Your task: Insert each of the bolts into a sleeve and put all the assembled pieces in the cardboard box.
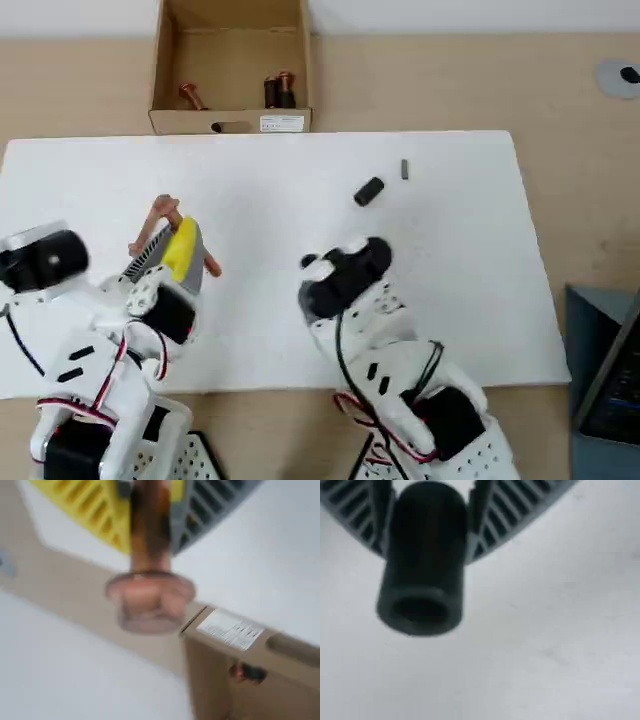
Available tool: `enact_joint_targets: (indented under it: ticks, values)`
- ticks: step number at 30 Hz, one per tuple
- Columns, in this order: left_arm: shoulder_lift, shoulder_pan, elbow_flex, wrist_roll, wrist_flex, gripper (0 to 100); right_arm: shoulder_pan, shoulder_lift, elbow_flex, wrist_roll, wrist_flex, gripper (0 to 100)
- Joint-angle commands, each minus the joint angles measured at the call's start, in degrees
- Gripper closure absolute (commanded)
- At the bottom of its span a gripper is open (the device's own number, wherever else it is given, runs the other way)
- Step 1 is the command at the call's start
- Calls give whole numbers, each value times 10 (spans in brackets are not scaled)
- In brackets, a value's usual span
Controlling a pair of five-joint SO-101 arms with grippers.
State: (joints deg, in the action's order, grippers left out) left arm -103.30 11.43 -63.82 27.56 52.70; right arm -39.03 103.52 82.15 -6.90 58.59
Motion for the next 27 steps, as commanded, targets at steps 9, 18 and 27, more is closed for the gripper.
enact_joint_targets:
  ticks: [9,18,27]
  values:
    - [-5,119,2,32,-25,1000,-112,62,19,6,-91,989]
    - [-5,127,-30,30,-29,1000,-127,62,-5,58,-97,989]
    - [-12,123,-62,29,-44,1000,-128,62,-28,71,-97,989]
